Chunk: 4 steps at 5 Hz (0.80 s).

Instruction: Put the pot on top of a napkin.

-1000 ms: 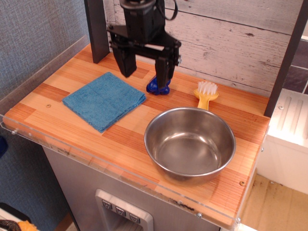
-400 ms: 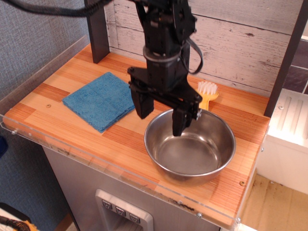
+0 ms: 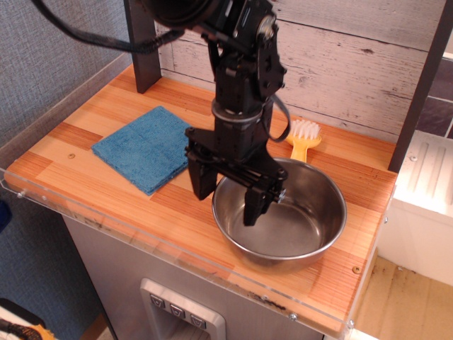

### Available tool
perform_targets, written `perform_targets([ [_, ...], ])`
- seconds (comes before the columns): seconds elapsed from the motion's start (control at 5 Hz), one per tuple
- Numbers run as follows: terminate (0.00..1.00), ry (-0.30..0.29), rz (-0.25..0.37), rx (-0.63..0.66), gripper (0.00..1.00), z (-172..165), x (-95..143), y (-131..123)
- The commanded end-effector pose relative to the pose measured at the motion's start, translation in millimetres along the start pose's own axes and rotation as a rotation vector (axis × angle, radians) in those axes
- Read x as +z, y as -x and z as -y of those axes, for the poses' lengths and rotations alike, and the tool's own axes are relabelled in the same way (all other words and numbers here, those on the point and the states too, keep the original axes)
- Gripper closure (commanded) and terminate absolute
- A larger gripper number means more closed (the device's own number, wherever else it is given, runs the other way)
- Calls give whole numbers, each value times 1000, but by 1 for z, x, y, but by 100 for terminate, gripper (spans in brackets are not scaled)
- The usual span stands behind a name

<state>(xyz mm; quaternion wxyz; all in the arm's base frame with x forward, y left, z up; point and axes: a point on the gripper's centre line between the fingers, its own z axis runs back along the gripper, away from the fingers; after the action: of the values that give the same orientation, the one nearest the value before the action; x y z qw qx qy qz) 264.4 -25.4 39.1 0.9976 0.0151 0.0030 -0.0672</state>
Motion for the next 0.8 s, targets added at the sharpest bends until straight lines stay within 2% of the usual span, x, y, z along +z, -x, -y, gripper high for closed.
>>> perform_targets([
  [0.0,0,-9,4,-11,0,1,-3,-5],
  [0.2,0,-10,7,-24,100,4,-8,-4],
  [0.4,0,-10,31,-25,100,5,-9,-4],
  [0.6,0,12,65,-11,100,6,2,-8],
])
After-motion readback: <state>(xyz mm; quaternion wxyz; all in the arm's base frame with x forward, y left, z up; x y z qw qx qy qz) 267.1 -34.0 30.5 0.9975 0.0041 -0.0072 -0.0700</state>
